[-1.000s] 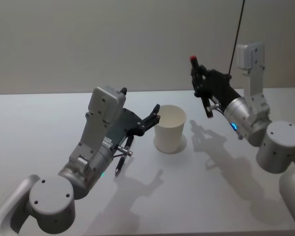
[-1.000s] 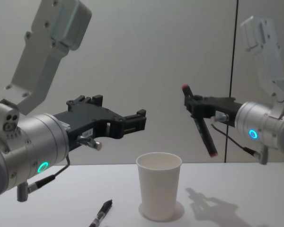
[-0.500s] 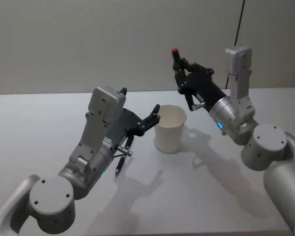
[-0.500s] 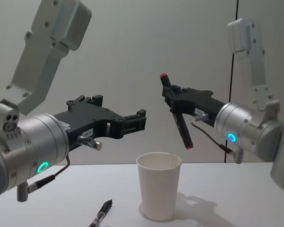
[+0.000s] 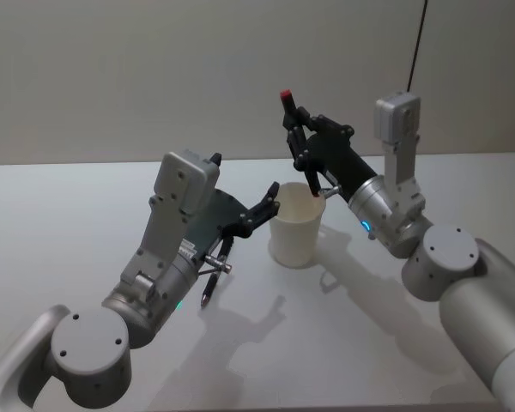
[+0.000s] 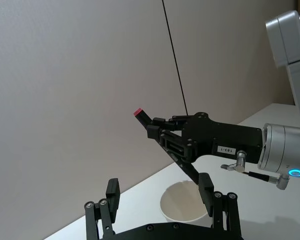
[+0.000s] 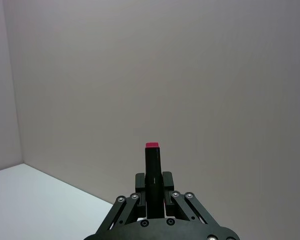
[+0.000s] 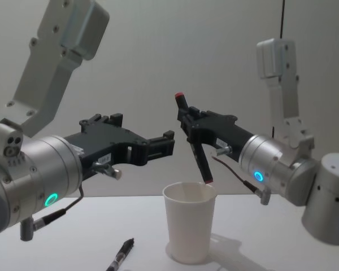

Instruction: Place the pen into the pen holder.

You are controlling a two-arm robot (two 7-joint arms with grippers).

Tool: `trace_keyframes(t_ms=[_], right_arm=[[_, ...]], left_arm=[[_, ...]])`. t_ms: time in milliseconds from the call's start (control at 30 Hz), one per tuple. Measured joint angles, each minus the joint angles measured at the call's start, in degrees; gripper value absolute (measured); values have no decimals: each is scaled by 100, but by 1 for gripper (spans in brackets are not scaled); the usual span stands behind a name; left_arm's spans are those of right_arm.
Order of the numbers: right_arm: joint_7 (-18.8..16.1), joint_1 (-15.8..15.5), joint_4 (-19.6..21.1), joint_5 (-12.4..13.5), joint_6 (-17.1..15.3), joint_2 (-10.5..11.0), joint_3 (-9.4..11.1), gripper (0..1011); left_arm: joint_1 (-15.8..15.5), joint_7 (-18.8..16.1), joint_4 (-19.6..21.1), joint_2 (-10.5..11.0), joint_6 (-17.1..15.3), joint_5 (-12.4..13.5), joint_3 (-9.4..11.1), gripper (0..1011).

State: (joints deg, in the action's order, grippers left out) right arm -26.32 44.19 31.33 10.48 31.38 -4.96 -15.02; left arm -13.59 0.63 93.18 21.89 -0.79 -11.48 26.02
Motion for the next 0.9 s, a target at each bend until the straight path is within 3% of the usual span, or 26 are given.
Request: trace_keyframes(t_ms=[500,900], right_arm=[[-154,507,-1272,164,754,-214,-24,185],[-163,773,-1987,182,1141,-319,-25,185]], left_arm=[[0,0,0,0,0,0,0,1004],[0,0,0,0,0,0,0,1004]])
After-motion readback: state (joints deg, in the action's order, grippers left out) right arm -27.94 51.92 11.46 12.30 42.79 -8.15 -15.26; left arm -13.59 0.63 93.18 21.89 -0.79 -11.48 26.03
